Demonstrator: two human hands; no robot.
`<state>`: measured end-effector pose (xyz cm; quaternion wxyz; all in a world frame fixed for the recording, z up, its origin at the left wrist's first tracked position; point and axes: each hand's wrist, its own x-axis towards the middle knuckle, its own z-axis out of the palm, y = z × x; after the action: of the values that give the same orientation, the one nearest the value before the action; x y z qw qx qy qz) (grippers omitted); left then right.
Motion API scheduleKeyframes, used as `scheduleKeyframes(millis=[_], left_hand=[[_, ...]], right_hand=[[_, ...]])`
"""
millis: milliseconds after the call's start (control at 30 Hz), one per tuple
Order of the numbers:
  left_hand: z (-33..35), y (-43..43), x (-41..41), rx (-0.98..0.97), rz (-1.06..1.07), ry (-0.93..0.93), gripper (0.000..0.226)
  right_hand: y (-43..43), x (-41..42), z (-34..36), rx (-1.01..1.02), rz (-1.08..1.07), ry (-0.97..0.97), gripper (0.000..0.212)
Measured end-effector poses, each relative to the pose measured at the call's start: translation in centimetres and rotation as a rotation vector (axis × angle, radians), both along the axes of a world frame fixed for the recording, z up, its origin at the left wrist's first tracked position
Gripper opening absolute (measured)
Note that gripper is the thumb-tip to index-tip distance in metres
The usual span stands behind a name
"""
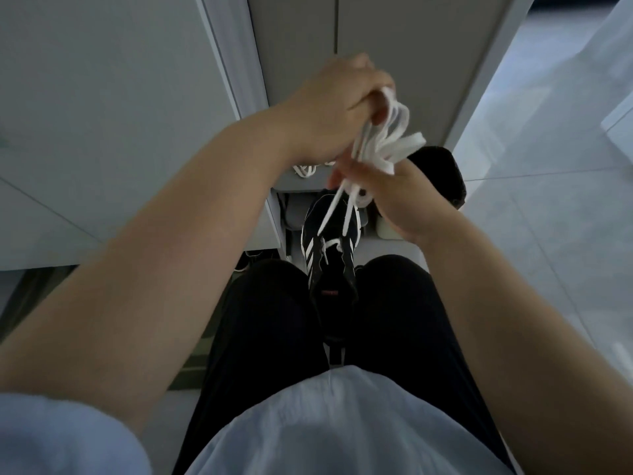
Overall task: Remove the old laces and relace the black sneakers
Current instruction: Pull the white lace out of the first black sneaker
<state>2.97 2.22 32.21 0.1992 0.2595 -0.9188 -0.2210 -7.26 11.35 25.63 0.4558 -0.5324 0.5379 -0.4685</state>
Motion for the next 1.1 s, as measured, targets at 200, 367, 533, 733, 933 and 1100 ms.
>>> scheduleKeyframes(millis=[200,367,533,733,933,1100], left_hand=[[-2.8,-0.5,0.4,0.357,0.07,0.133,0.019],[-11.1,1.6,2.6,0.482,-0.01,-0.2,0.033],[-14.3,0.6,3.7,0.358,0.074,-0.165,0.028],[-9.5,-1.7,5.4,0.334,0.346,0.106,0.035],[-7.5,-1.3,4.5,0.321,0.101,-0.228,0.03],[-13.7,1.1,2.5,0.413,0.034,-0.344,0.03]], right_hand=[[-1.4,-2.2,1.2,0.016,-0.207,-0.566,0.025],[-1.4,-3.6,1.5,0.017,-0.267,-0.776,0.032],[-1.5,-2.1,0.9,-0.006,-0.228,-0.62,0.034],[-1.5,-0.6,0.1,-0.008,-0.213,-0.613,0.035],[-2.6,-2.3,2.0,-0.161,-0.271,-0.889,0.037],[-2.1,-3.3,4.3,-0.238,-0.253,-0.876,0.034]])
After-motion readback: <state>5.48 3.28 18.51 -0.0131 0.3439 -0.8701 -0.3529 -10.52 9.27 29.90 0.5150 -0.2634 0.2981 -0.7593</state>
